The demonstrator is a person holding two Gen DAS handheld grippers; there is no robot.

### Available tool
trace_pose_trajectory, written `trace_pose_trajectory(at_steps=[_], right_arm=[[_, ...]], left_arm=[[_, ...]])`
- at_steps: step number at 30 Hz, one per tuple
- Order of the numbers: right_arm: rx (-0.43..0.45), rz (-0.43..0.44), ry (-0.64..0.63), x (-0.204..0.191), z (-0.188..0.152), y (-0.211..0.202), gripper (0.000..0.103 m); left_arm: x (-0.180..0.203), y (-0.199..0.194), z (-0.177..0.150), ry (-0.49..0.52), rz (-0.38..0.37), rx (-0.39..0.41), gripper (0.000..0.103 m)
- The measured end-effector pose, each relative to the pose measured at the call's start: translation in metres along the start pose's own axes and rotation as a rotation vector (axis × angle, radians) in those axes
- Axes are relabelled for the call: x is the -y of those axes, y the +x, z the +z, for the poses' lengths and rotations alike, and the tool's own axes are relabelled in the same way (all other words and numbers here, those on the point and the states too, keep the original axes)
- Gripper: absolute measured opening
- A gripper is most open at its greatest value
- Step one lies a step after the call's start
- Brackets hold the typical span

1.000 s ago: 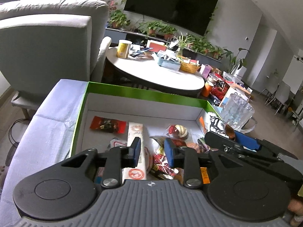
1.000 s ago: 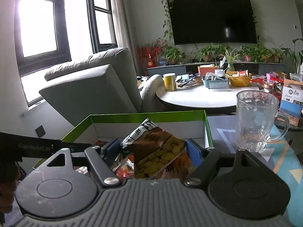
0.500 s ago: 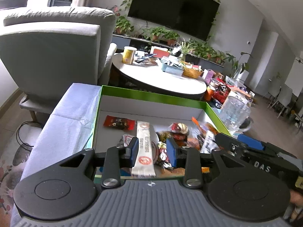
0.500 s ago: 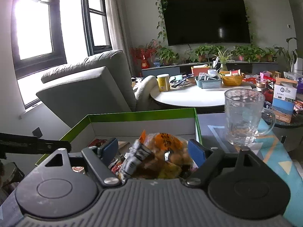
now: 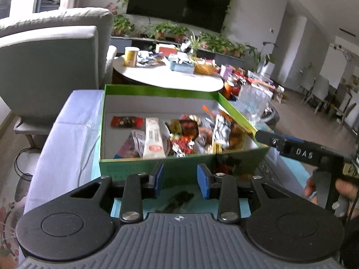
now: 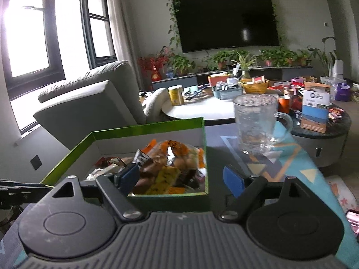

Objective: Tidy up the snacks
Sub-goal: 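Move both tools back down to the snacks beside the box, then grasp the clear wrapped pack with left tool while right tool grasps orange round pack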

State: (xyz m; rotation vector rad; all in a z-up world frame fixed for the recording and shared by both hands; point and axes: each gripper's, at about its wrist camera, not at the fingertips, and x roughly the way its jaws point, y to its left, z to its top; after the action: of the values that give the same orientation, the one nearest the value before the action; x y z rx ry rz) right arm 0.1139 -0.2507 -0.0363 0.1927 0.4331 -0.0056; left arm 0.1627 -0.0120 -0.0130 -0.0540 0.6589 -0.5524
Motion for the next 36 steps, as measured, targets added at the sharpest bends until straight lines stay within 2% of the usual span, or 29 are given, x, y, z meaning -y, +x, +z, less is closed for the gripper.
trace_pose_trajectory(at_steps=[4,6,10,13,20,26,32,36], right_arm=[[-0.018,-0.021,0.01,0.006,-0.007,-0.007,0.06],[-0.031,-0.025,0.01,0.009,-0.012,-0.01,0.06],[-0.064,-0.027,0.004,0.009,-0.023,-0.013,0.06],[-0.098,-0.011,-0.008,0.006,-0.031,-0.013,0.06],[-0.173,0.059,-0.089,-0.008,-0.049,0.0,0.06],[-0.208,0.048,-0.103,-0.014,-0.054,0.013,0.06],[-0.216,0.049,-0.104,-0.014,-0.053,0.014,0.06],[-0.232,0.019,-0.173,-0.022,-0.053,0.018,0.06]], left_arm=[[0.003,0.01,-0.008,0.041,-0.03,-0.063,0.041],[0.005,0.019,-0.011,0.063,-0.021,-0.094,0.044],[0.008,0.039,-0.017,0.124,0.01,-0.141,0.045],[0.006,0.048,-0.02,0.129,0.007,-0.163,0.045],[-0.002,0.057,-0.023,0.098,0.01,-0.166,0.044],[-0.013,0.059,-0.026,0.025,-0.006,-0.164,0.042],[-0.01,0.058,-0.027,0.031,-0.015,-0.153,0.039],[-0.01,0.057,-0.028,0.0,-0.014,-0.146,0.039]])
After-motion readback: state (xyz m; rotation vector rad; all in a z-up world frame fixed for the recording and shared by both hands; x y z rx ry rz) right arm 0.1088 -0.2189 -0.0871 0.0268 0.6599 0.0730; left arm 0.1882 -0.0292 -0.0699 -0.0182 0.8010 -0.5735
